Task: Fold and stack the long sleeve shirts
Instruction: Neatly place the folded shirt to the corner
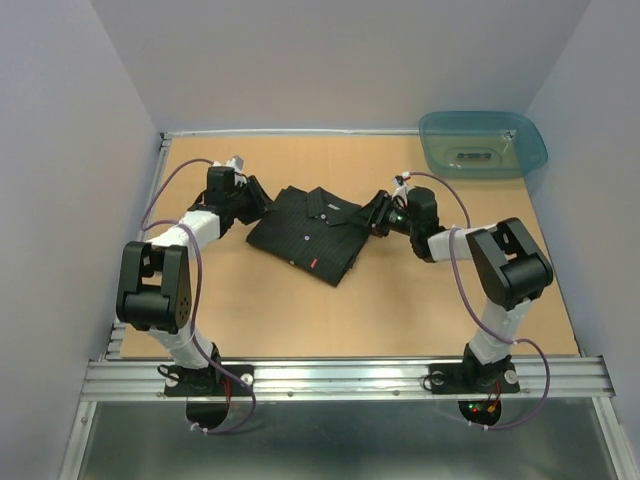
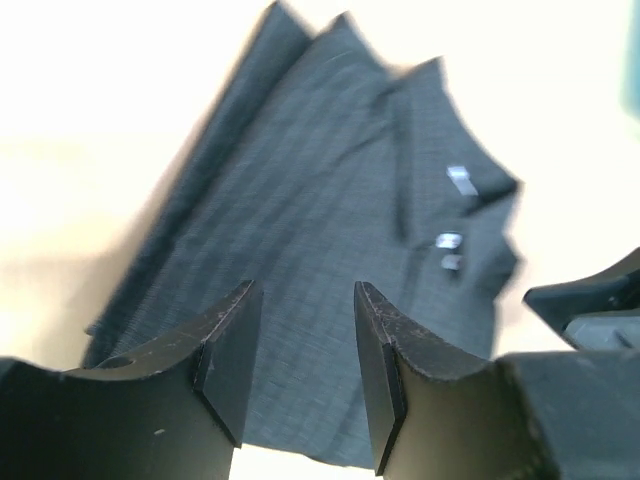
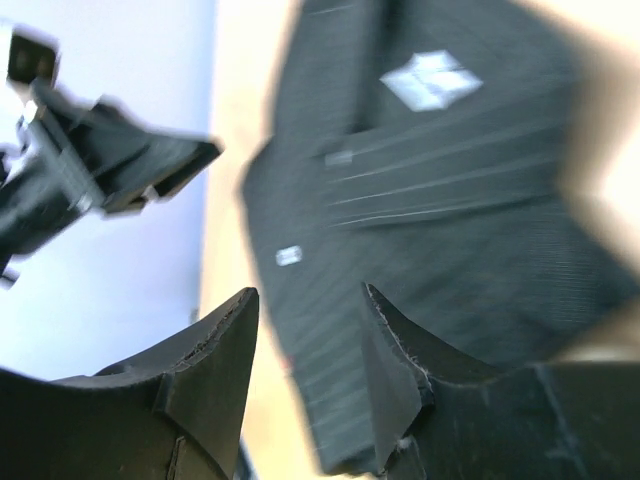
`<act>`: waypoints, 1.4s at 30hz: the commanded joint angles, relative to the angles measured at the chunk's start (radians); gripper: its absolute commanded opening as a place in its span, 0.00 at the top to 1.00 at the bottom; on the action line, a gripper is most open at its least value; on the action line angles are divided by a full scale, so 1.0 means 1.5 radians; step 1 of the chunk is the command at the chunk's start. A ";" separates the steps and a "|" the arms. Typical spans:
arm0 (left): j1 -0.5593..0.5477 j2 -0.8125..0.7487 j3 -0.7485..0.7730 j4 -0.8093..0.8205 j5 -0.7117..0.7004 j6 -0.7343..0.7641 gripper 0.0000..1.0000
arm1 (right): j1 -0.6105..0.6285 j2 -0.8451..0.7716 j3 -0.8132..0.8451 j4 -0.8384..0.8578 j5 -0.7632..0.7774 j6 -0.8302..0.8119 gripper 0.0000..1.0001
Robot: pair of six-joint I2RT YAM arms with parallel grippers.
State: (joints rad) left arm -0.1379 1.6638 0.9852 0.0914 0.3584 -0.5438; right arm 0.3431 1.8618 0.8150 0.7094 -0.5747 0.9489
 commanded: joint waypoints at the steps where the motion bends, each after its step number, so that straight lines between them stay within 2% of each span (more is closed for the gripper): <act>1: -0.002 -0.050 -0.018 0.030 0.023 -0.001 0.48 | 0.058 -0.055 0.020 0.024 -0.057 -0.010 0.50; 5: -0.002 -0.027 -0.045 0.060 0.022 -0.018 0.48 | 0.135 -0.035 0.028 0.027 -0.050 -0.003 0.50; 15: 0.004 0.033 -0.076 0.115 -0.014 -0.063 0.51 | 0.147 0.089 -0.089 0.129 -0.032 0.018 0.53; 19: 0.017 0.024 -0.074 0.110 -0.007 -0.068 0.51 | 0.136 0.077 -0.114 0.137 -0.024 -0.002 0.53; 22: 0.022 -0.059 -0.070 0.079 -0.014 -0.070 0.45 | 0.128 0.009 -0.124 0.129 -0.022 -0.009 0.53; 23: 0.022 -0.083 -0.071 0.070 -0.020 -0.069 0.41 | 0.125 -0.040 -0.121 0.107 -0.018 -0.012 0.53; 24: 0.022 -0.108 -0.079 0.050 -0.026 -0.069 0.30 | 0.124 -0.065 -0.117 0.086 -0.011 -0.027 0.52; 25: 0.020 -0.158 -0.084 0.037 -0.040 -0.075 0.24 | 0.124 -0.093 -0.109 0.057 -0.002 -0.041 0.49; 27: 0.020 -0.207 -0.122 0.023 -0.053 -0.106 0.13 | 0.124 -0.170 -0.081 -0.065 0.030 -0.102 0.41; 29: 0.010 -0.278 -0.176 0.021 -0.055 -0.131 0.07 | 0.124 -0.218 -0.063 -0.187 0.080 -0.168 0.34; 30: 0.004 -0.298 -0.194 0.021 -0.055 -0.154 0.07 | 0.124 -0.267 -0.043 -0.229 0.099 -0.188 0.26; 34: -0.068 -0.363 -0.276 0.036 -0.064 -0.192 0.07 | 0.124 -0.377 -0.010 -0.414 0.190 -0.263 0.09; 37: -0.137 -0.383 -0.344 0.076 -0.106 -0.235 0.06 | 0.125 -0.455 -0.005 -0.472 0.226 -0.294 0.05; 42: -0.171 -0.398 -0.459 0.190 -0.146 -0.330 0.08 | 0.124 -0.549 -0.020 -0.521 0.248 -0.304 0.04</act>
State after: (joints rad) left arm -0.3840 1.1015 0.3653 0.2218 0.2180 -0.9123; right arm 0.5312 1.1126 0.7620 0.0498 -0.2741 0.5537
